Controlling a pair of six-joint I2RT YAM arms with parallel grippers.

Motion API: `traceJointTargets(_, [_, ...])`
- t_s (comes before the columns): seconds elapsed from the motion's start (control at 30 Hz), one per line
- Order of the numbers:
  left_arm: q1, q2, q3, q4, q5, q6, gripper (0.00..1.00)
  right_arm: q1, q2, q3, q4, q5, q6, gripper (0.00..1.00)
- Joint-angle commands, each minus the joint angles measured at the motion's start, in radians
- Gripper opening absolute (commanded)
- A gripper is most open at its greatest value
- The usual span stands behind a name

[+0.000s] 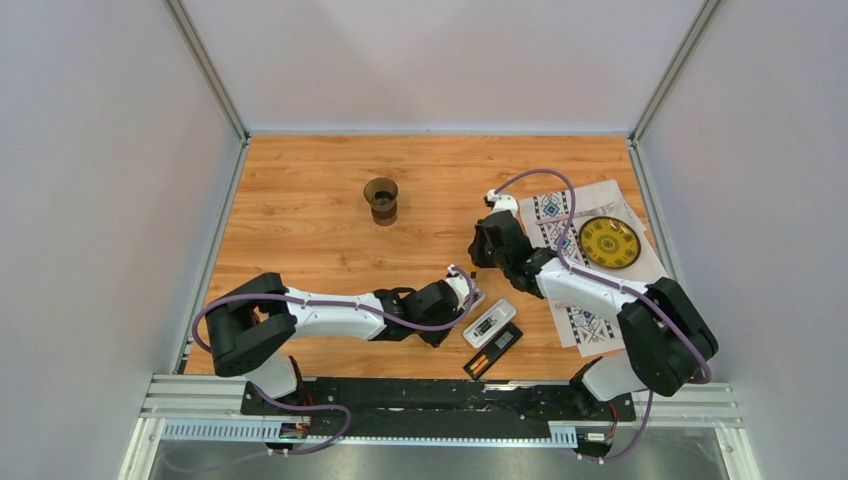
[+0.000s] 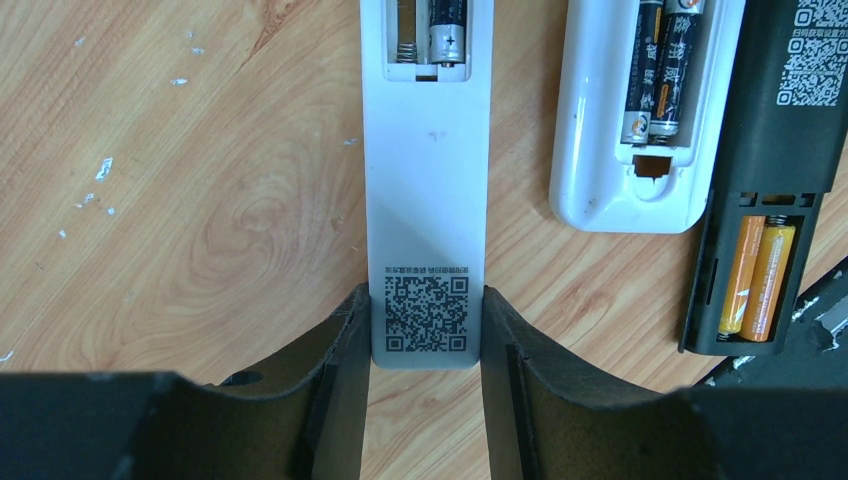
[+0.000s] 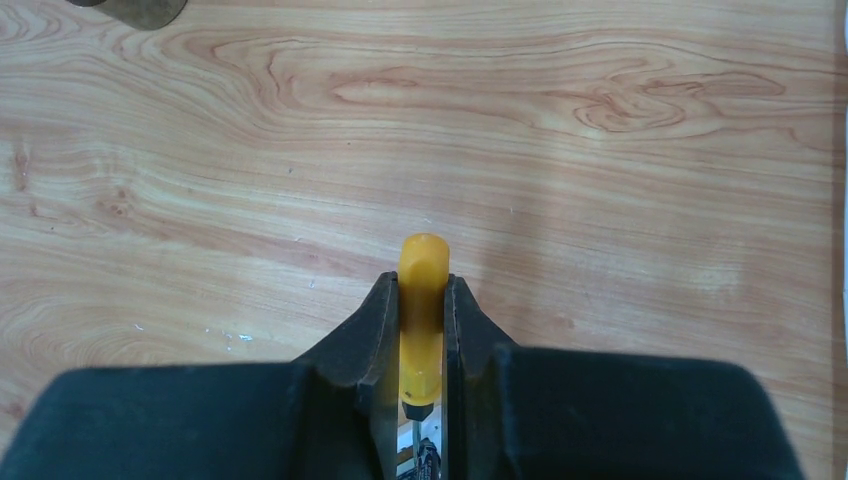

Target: Unload the batteries from the remote control

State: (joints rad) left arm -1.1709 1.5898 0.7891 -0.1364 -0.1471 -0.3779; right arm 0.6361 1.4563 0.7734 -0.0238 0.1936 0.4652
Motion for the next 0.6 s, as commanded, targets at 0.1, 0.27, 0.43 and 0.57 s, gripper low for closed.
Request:
traceJointTargets(0.1, [-0.001, 0.006, -0.025, -0.020, 0.026, -0.021, 0.00, -0.010, -0.051, 0.043, -0.067, 0.155, -0.062, 0.00])
traceJointTargets(0.27, [-0.001, 0.006, -0.025, -0.019, 0.021, -0.023, 0.00, -0.010, -0.074, 0.043, -0.082, 0.156, -0.100, 0.00])
traceJointTargets(0.43, [-0.001, 0.004, -0.018, -0.026, 0.014, -0.021, 0.00, -0.010, -0.074, 0.055, -0.110, 0.185, -0.106, 0.00])
traceJointTargets(0.57, [-0.001, -0.001, -0.017, -0.034, 0.004, -0.019, 0.00, -0.010, -0.089, 0.061, -0.120, 0.181, -0.112, 0.00])
